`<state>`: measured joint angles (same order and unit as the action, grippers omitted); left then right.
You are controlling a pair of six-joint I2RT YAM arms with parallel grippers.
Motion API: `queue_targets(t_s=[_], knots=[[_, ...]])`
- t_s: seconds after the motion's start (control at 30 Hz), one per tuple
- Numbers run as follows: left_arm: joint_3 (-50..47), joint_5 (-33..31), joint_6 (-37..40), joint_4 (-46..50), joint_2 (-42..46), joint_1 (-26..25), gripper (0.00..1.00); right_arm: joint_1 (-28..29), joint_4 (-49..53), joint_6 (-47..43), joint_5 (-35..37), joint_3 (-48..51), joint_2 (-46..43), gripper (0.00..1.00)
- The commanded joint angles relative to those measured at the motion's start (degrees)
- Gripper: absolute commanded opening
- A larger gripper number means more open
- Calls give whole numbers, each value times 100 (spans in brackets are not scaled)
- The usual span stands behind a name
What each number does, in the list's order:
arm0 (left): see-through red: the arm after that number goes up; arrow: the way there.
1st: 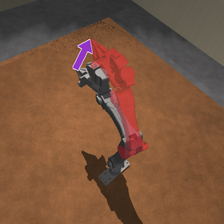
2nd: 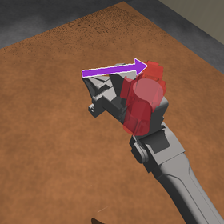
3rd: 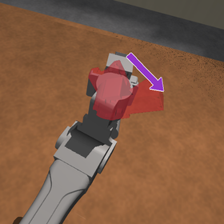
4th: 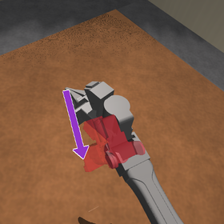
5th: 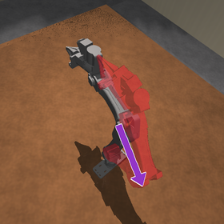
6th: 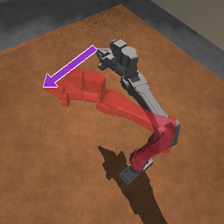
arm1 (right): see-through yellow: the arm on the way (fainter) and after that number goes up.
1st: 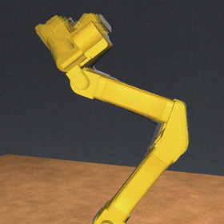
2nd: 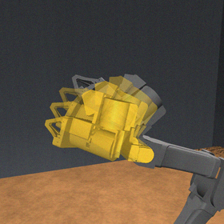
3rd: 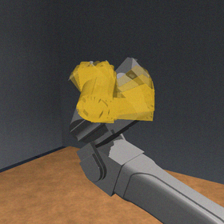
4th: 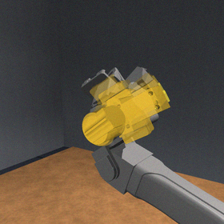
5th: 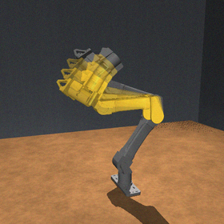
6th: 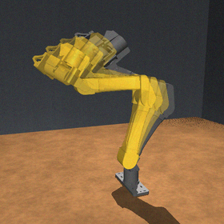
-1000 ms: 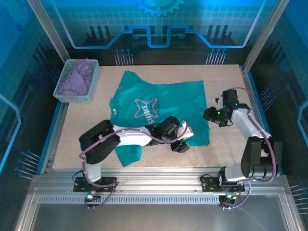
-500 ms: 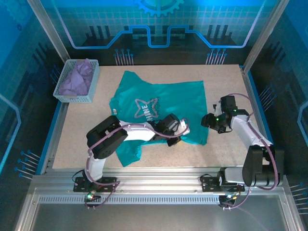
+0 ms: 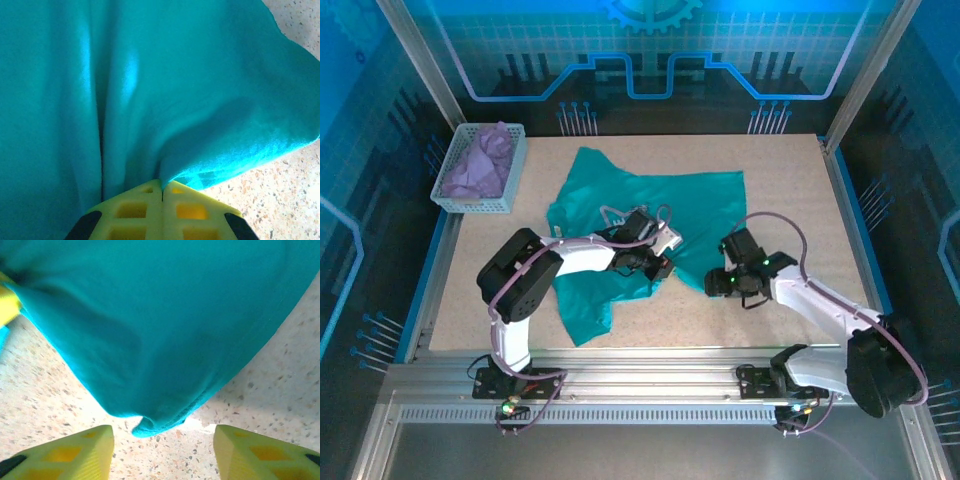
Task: Fold the inside-out t-shirt
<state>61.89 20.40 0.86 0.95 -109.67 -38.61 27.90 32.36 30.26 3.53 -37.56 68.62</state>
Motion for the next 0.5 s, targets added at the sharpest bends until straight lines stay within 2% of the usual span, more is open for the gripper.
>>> queue_targets(t_s=[0.0, 0.27, 0.33, 0.47], knots=[[-123, 438, -254, -116, 209, 29, 0, 368, -624, 650, 575, 442, -121, 60], [-203, 490, -306, -155, 268, 29, 0, 708, -1255, 699, 1037, 677, 389, 63], [-229, 473, -301, -156, 304, 30, 0, 699, -1082, 611, 1249, 507, 415, 60], [-280, 473, -315, -151, 348, 36, 0, 512, -771, 494, 1441, 310, 344, 48]])
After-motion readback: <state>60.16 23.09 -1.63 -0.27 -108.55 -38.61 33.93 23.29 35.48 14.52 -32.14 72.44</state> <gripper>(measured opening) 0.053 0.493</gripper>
